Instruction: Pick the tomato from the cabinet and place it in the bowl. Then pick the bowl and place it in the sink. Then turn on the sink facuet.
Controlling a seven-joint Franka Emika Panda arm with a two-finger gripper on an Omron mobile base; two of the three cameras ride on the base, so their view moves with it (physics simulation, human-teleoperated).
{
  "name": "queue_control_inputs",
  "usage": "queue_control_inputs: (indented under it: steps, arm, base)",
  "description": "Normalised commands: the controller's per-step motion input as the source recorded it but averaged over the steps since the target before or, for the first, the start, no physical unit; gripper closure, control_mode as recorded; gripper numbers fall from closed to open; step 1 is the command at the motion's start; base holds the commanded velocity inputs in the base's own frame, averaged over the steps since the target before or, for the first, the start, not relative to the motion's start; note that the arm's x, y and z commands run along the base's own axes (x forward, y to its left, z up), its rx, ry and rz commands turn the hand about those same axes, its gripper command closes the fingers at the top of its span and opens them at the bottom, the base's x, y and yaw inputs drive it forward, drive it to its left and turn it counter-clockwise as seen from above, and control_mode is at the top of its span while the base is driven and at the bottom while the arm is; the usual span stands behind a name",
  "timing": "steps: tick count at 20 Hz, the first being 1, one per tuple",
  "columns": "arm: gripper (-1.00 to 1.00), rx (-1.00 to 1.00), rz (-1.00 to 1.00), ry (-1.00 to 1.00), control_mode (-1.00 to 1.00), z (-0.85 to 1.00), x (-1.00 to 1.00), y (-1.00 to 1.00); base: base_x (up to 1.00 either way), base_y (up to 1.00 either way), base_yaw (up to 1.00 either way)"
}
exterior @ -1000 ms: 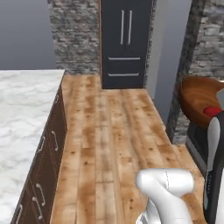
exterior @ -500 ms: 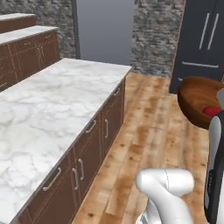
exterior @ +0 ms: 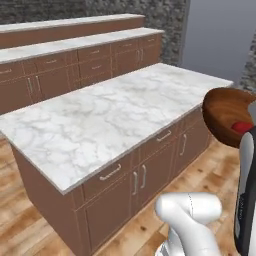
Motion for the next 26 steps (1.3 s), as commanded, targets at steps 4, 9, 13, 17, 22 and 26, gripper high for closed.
queue_control_inputs:
  steps: [4,9,13,17,22,26]
  arm:
    - [1.0,0.0,0.0,0.0,1.0,0.0,0.0,0.0]
    - [1.0,0.0,0.0,0.0,1.0,0.0,0.0,0.0]
    - [1.0,0.0,0.0,0.0,1.0,0.0,0.0,0.0]
    - [1.0,0.0,0.0,0.0,1.0,0.0,0.0,0.0]
    - [1.0,0.0,0.0,0.0,1.0,0.0,0.0,0.0]
    - [1.0,0.0,0.0,0.0,1.0,0.0,0.0,0.0]
  base:
    - [-0.29,0.6,0.61]
    - [-0.18,0.85,0.55]
    - [-0.02,1.0,0.46]
    - [0.0,1.0,0.31]
    - [0.2,1.0,0.27]
    - [0.78,0.88,0.28]
